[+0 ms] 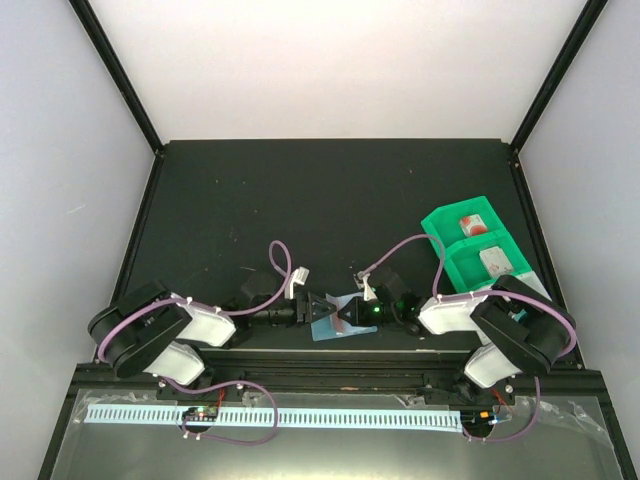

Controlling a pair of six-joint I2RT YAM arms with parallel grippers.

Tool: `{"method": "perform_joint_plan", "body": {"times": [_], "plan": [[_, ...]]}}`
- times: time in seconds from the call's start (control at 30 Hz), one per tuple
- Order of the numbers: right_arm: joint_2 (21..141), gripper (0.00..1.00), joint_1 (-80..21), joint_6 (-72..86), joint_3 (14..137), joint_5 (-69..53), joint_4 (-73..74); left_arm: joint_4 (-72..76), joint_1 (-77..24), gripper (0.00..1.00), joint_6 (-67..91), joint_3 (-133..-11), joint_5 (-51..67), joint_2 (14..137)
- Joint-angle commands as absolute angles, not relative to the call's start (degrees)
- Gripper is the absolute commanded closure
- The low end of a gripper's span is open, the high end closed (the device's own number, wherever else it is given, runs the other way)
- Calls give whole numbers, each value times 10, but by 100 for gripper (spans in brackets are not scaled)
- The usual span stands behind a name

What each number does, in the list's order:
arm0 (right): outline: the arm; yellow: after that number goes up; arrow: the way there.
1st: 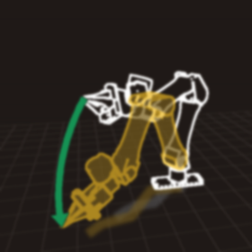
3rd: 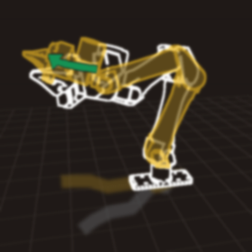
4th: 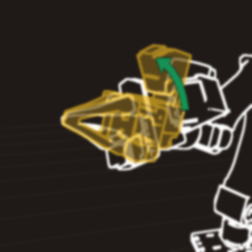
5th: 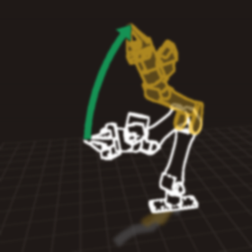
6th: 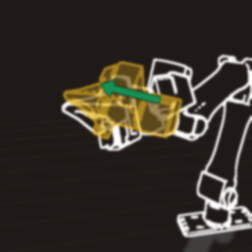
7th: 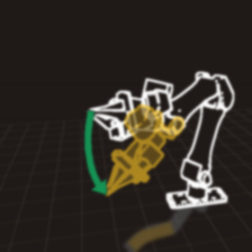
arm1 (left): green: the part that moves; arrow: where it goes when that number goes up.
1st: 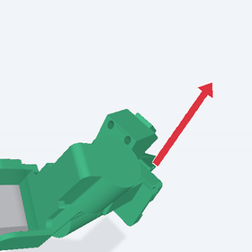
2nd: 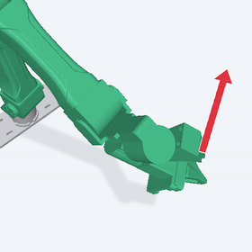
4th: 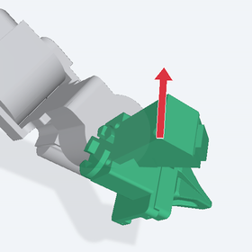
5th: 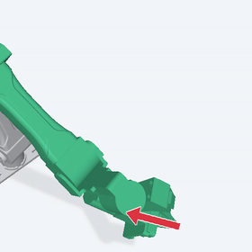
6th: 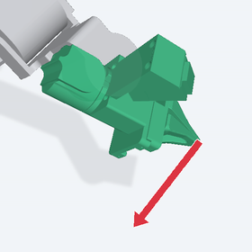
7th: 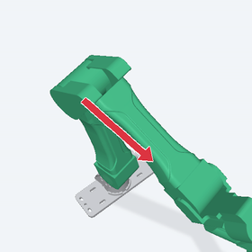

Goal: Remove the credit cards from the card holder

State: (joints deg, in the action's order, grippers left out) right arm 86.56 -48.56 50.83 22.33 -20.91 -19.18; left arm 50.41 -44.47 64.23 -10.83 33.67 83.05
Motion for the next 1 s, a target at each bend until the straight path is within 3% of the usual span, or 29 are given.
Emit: {"method": "perform_joint_plan", "body": {"times": [0.0,0.27,0.4,0.57,0.97], "plan": [[878,93,-490,509,204,-182,-152,486,-454,51,631,-128,341,819],[856,93,-490,508,201,-177,-144,389,-460,62,599,-141,312,810],[835,87,-490,497,218,-166,-105,338,-461,81,580,-148,294,798],[754,81,-490,467,244,-132,-6,274,-460,97,552,-157,271,773],[652,67,-483,406,284,-21,155,231,-459,98,518,-175,277,770]]}}
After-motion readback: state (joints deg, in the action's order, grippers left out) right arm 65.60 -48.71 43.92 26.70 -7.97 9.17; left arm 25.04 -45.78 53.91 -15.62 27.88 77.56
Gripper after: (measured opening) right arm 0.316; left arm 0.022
